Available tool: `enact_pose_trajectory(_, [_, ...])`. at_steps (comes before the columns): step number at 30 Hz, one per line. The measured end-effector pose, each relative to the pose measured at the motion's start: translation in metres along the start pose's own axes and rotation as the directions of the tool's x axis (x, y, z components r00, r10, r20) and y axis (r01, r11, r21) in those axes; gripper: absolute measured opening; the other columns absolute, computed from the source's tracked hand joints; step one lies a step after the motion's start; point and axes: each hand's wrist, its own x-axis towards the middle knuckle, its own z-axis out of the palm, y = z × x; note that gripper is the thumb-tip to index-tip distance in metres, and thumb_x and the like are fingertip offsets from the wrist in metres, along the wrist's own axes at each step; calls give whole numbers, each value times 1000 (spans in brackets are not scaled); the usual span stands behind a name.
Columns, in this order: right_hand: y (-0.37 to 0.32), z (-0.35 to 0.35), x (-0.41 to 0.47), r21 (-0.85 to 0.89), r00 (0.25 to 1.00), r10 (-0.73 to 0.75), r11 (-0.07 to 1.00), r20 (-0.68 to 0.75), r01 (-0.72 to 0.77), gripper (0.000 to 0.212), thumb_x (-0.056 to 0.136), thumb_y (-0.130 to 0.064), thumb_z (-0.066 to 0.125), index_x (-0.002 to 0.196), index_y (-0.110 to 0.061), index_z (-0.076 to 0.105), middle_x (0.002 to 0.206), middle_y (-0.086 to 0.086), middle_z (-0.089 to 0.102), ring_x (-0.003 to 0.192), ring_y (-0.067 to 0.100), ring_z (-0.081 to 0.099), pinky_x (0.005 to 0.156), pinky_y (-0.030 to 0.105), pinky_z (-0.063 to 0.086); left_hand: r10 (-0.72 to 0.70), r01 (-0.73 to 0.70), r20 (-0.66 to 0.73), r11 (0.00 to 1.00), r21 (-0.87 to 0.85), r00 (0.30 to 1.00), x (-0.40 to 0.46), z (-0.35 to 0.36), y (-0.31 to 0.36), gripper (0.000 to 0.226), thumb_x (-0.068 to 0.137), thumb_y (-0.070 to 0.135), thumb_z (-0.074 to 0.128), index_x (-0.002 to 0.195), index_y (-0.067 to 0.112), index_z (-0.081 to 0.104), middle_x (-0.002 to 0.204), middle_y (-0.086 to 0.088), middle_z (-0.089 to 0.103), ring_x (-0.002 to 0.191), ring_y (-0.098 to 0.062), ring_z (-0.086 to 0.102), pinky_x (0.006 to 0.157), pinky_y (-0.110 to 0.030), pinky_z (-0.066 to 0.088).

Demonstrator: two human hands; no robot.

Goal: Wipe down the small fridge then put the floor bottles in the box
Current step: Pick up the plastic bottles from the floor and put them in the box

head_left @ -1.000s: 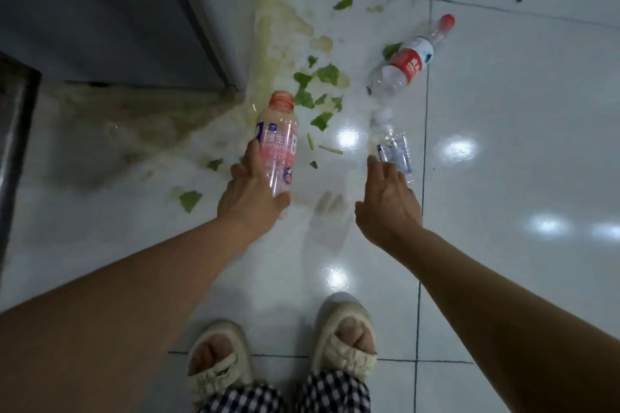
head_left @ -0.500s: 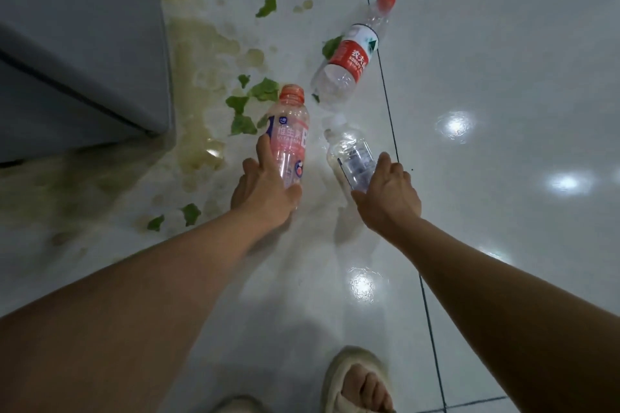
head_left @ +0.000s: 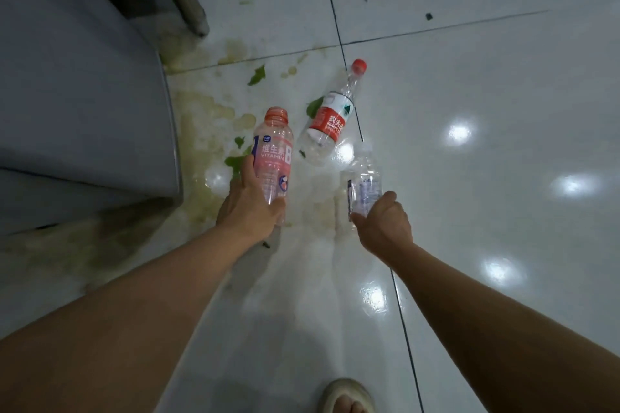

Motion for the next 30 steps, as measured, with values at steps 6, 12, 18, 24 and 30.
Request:
enact_pose_trajectory(6, [-37,-34,26,132,999,28,991,-17,-25,59,87,-34,65,125,-1,33,121,19,51,110,36,53,88,40,45,-15,14,8,1000,13,1000,35,-19,35,86,84,28,63,145,24,2,130,-14,45,107,-34,55,91,-49,49])
enact_pose_trajectory(12, [-54,-22,84,261,994,106,961,-25,-96,59,87,-33,65,126,-1,34,123,19,53,110,35,55,81,38,46,-21,22,-10,996,88,1000,99,-10,38,80,88,29,58,145,26,2,129,-17,42,108,-34,51,92,-52,47])
enact_pose_trajectory(18, [-52,-2,130,318,987,149,940,-65,-122,55,88,-33,64,124,-3,35,121,19,54,106,35,57,88,44,51,25,-21,-31,993,116,999,156,12,41,83,86,28,63,146,27,5,128,-15,43,108,-32,52,93,-49,47])
enact_pose_trajectory(24, [-48,-1,124,256,999,45,966,-5,-42,56,89,-35,60,127,-2,36,123,19,51,110,34,53,92,46,47,97,-107,103,989,105,990,170,22,49,82,84,28,65,144,29,10,136,-7,45,114,-27,52,92,-41,46])
enact_pose_trajectory(30, [-47,-46,81,41,995,-62,997,73,59,57,87,-26,63,133,-7,35,128,14,46,118,31,45,93,38,41,148,-186,179,957,222,973,137,-12,79,67,80,18,67,137,24,32,130,-4,49,113,-22,51,95,-40,45])
